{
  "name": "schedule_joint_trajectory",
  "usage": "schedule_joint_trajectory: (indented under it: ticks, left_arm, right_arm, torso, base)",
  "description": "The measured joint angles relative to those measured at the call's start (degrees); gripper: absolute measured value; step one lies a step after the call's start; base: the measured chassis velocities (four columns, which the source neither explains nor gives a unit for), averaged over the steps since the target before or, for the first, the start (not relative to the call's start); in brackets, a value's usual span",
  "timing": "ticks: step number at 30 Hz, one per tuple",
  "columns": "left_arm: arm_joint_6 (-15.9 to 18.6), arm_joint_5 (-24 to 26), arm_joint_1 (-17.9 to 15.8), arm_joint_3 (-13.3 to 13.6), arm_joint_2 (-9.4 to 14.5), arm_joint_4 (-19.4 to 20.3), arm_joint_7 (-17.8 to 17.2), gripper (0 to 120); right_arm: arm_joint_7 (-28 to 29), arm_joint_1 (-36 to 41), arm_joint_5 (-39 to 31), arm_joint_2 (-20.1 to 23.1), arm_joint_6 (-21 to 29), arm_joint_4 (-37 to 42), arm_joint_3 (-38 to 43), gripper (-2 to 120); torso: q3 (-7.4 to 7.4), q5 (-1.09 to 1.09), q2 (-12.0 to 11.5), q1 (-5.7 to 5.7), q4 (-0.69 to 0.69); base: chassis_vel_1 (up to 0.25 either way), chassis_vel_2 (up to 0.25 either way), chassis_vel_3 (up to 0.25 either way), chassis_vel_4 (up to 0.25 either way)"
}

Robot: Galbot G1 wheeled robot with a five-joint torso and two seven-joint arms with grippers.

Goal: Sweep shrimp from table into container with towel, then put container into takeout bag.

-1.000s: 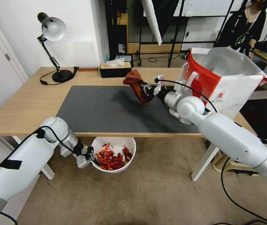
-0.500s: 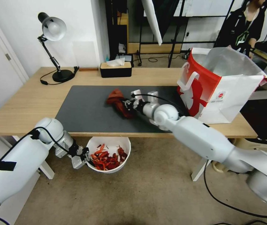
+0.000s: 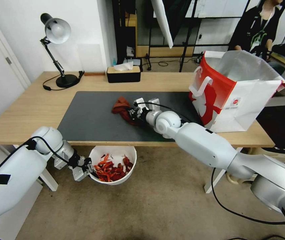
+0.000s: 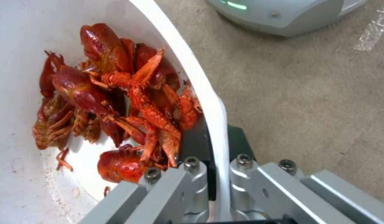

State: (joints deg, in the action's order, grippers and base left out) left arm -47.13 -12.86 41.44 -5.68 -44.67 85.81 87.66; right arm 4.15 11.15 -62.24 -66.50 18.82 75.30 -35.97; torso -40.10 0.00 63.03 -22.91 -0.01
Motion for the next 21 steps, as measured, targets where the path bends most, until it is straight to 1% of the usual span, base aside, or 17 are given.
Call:
schedule_joint_trajectory:
  ticks: [6,9,13,21]
  left_arm:
    - [0.00,0.00,0.17,0.00,-0.12,0.02,0.00,0]
    - [0.00,-0.01,0.11,-0.01,-0.16,0.01,-0.01,0]
    - [0.00,-0.03,-0.49,0.04,-0.17,-0.02,-0.01,0]
    - [0.00,-0.05,-0.74,0.04,-0.16,-0.13,-0.01,0]
  right_arm:
    - [-0.04,0.73,-0.43,1.33,0.63,3.01,-0.39,1]
    - [-0.05,0.60,-1.01,1.95,1.04,4.38,-0.87,1]
    - [-0.23,0.09,-2.26,3.53,1.79,7.49,-2.36,1]
    - [-0.59,0.09,-2.72,4.33,1.93,9.28,-3.14,1]
  torso:
    - [0.00,0.00,0.00,0.00,0.00]
    - [0.00,0.00,0.00,-0.01,0.02]
    - [-0.01,0.00,0.00,-0.01,0.01]
    - [-0.02,0.00,0.00,-0.01,0.01]
  base:
    - [0.000,0.000,0.000,0.000]
    - [0.000,0.000,0.000,0.000]
    - [0.000,0.000,0.000,0.000]
    - [0.000,0.000,0.000,0.000]
